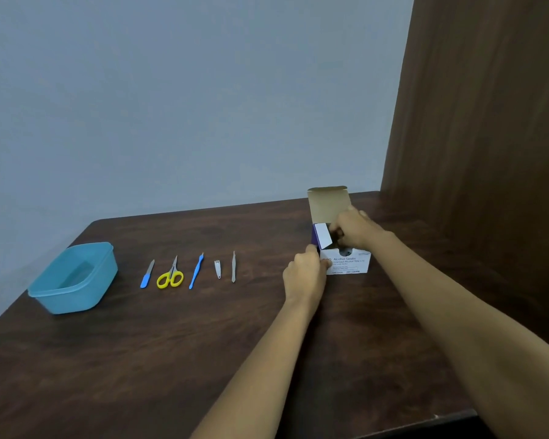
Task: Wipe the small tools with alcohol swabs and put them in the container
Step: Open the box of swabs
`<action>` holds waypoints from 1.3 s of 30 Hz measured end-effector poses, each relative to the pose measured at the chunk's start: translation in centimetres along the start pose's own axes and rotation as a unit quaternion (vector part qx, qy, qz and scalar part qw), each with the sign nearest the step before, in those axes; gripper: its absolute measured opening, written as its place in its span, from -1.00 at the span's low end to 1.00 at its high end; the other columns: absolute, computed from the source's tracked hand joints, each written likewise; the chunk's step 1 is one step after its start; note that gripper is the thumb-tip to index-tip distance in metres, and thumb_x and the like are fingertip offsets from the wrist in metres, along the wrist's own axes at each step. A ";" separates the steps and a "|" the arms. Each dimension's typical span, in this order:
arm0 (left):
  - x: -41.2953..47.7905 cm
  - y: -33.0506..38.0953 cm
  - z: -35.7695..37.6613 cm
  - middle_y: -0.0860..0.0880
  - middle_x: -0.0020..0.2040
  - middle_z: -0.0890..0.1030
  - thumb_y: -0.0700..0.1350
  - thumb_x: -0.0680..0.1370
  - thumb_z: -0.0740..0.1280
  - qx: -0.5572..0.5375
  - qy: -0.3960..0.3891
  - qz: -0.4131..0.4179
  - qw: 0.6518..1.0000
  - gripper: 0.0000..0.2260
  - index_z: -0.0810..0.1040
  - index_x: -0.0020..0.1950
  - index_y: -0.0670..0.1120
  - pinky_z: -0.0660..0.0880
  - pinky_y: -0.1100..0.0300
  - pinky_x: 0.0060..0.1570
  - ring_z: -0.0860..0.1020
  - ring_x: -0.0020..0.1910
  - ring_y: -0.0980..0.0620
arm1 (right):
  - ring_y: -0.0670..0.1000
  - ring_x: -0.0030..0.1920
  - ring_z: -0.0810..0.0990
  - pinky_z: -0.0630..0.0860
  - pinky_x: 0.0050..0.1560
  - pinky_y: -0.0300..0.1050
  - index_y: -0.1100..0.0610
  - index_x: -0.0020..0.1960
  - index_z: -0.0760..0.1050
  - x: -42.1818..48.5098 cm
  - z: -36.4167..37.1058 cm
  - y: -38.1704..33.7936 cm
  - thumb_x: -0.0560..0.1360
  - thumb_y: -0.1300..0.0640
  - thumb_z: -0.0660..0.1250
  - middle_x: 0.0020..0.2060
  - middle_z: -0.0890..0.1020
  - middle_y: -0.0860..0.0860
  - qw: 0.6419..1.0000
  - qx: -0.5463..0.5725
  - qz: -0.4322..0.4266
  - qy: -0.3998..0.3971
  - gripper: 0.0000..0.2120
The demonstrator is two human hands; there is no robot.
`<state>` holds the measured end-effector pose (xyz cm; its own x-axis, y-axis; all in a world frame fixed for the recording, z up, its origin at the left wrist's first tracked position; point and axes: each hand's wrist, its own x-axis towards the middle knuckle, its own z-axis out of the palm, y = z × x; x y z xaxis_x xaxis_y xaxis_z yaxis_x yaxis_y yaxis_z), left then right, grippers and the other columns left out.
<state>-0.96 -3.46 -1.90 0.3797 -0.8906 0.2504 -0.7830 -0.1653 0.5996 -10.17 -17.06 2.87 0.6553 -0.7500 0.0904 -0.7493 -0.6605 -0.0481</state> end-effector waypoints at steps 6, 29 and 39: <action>0.1 0.0 0.0 -0.19 0.05 0.60 -0.01 0.59 0.25 0.008 -0.001 -0.001 1.000 -0.75 0.45 0.14 -0.17 0.46 -0.02 -0.03 0.55 0.04 -0.24 | 0.01 -0.06 0.39 0.37 -0.12 -0.13 0.02 -0.48 0.31 -0.5 -0.9 -1.0 0.29 0.37 0.41 -0.45 0.39 -0.11 0.997 -0.052 -0.044 -0.037 -0.61; -1.0 -0.3 -1.5 -0.15 0.04 0.61 0.09 0.59 0.24 0.029 0.022 -0.002 0.999 -0.66 0.39 0.18 -0.14 0.38 0.05 -0.15 0.58 0.03 -0.23 | 0.00 -0.22 0.59 0.46 -0.22 -0.32 0.21 -0.03 0.63 -1.6 -2.7 -0.6 0.41 0.32 0.34 -0.35 0.60 0.07 0.894 0.366 0.080 0.246 -0.82; -1.7 -6.6 -6.3 -0.06 0.10 0.55 0.02 0.63 0.18 0.213 0.135 -0.062 0.966 -0.76 0.42 0.14 -0.13 0.44 0.09 -0.16 0.59 0.06 -0.10 | -0.07 -0.32 0.59 0.57 -0.24 -0.22 0.19 -0.16 0.66 -2.5 -1.9 -8.6 0.43 0.25 0.42 -0.26 0.71 0.11 0.841 0.507 -0.018 0.186 -0.96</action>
<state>6.70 1.85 -1.48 0.5539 -0.7189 0.4201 -0.8326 -0.4749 0.2850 -5.57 -9.43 4.91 0.4590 -0.7900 0.4064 -0.1391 -0.5157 -0.8454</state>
